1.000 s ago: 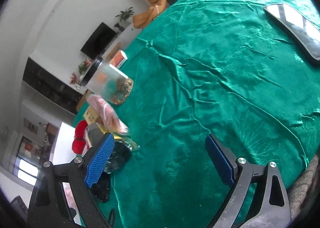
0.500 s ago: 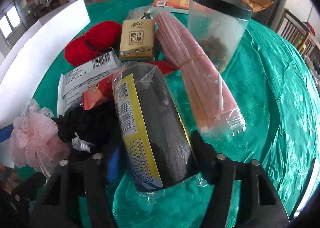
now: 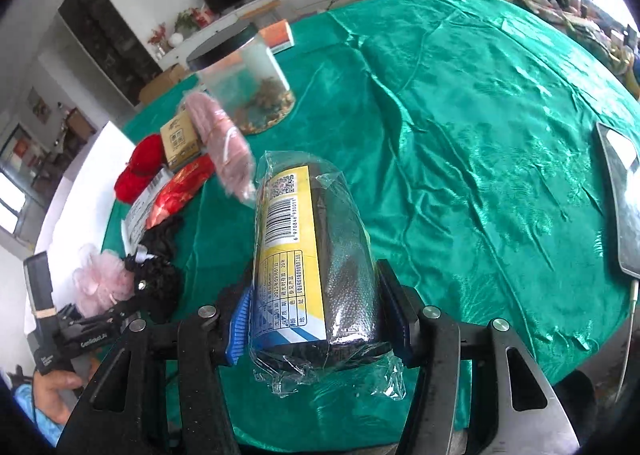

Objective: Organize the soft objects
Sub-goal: 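Grasp the yellow-labeled black package with the right tool while the left tool grasps the pink mesh puff, then carry both items over the white box and open both tools to drop them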

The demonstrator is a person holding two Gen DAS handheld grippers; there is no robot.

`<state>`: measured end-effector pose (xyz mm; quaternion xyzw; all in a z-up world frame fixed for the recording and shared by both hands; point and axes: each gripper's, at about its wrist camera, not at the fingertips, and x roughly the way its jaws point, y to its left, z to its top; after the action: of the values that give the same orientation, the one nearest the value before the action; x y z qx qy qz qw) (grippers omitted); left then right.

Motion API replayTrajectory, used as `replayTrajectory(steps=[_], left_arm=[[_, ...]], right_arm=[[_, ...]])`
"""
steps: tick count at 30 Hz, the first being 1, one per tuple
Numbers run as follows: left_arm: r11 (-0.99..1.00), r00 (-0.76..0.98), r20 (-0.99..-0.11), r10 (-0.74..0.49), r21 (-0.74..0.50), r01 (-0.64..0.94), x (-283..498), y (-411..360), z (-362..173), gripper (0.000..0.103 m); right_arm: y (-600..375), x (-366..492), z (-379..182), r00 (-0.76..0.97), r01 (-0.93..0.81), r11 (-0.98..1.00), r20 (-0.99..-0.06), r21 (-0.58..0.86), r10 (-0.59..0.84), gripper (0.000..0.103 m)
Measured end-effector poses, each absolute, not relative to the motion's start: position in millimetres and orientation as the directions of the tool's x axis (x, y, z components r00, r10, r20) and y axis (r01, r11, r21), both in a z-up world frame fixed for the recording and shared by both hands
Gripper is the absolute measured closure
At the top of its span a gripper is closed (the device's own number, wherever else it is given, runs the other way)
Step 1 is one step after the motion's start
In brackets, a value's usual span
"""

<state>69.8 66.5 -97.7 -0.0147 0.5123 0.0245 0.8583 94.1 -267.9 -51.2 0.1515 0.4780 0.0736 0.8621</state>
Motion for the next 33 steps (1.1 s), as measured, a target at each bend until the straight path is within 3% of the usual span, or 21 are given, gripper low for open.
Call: replayTrajectory(steps=[6, 8, 10, 12, 13, 15, 19, 24, 26, 28, 29, 33], left_arm=[[1.0, 0.397, -0.918, -0.008, -0.005, 0.008, 80.0, 68.5, -94.4, 0.0], [0.999, 0.418, -0.908, -0.042, -0.036, 0.023, 78.8, 73.0, -88.1, 0.009], [0.995, 0.437, -0.894, -0.1, -0.088, 0.046, 77.7, 78.0, -81.5, 0.041], [0.988, 0.457, -0.876, -0.153, -0.14, 0.063, 78.7, 83.8, -74.9, 0.064], [0.985, 0.471, -0.865, -0.173, -0.161, 0.066, 79.5, 86.7, -70.8, 0.071], [0.978, 0.503, -0.84, -0.205, -0.196, 0.071, 80.8, 91.7, -59.4, 0.074], [0.972, 0.546, -0.805, -0.231, -0.217, 0.092, 86.4, 95.5, -37.0, 0.074], [0.976, 0.517, -0.828, -0.216, -0.2, 0.087, 95.6, 101.0, -42.1, 0.073], [0.981, 0.51, -0.84, -0.185, -0.184, 0.052, 92.1, 104.2, -46.2, 0.065], [0.978, 0.496, -0.849, -0.185, -0.206, 0.011, 92.8, 111.7, -52.7, 0.026], [0.976, 0.503, -0.845, -0.183, -0.219, -0.012, 91.8, 115.6, -55.1, 0.02], [0.97, 0.494, -0.851, -0.181, -0.237, -0.053, 99.2, 118.2, -64.3, 0.016]], right_arm=[[-297.0, 139.1, -55.8, 0.596, 0.125, 0.951, -0.788, 0.282, 0.155, 0.045], [-298.4, 156.7, -63.2, 0.561, 0.112, 0.955, -0.811, 0.275, 0.168, 0.042], [-295.0, 170.3, -68.3, 0.504, 0.078, 0.964, -0.845, 0.253, 0.181, 0.04], [-291.0, 178.7, -71.6, 0.462, 0.033, 0.971, -0.865, 0.238, 0.196, 0.043], [-290.8, 182.7, -71.3, 0.452, 0.02, 0.971, -0.868, 0.238, 0.203, 0.046], [-294.2, 191.7, -67.7, 0.455, 0.039, 0.964, -0.864, 0.261, 0.216, 0.048], [-301.6, 218.2, -46.2, 0.537, 0.085, 0.955, -0.82, 0.284, 0.197, 0.048], [-291.1, 249.7, -33.1, 0.538, 0.089, 0.953, -0.819, 0.29, 0.199, 0.048], [-283.6, 249.9, -23.5, 0.556, 0.061, 0.958, -0.807, 0.282, 0.202, 0.048], [-275.3, 248.4, -18.7, 0.559, 0.034, 0.966, -0.806, 0.256, 0.194, 0.048], [-272.7, 248.5, -19.1, 0.557, 0.028, 0.97, -0.81, 0.241, 0.184, 0.048], [-273.0, 250.8, -33.0, 0.523, 0.053, 0.974, -0.837, 0.218, 0.159, 0.048]])
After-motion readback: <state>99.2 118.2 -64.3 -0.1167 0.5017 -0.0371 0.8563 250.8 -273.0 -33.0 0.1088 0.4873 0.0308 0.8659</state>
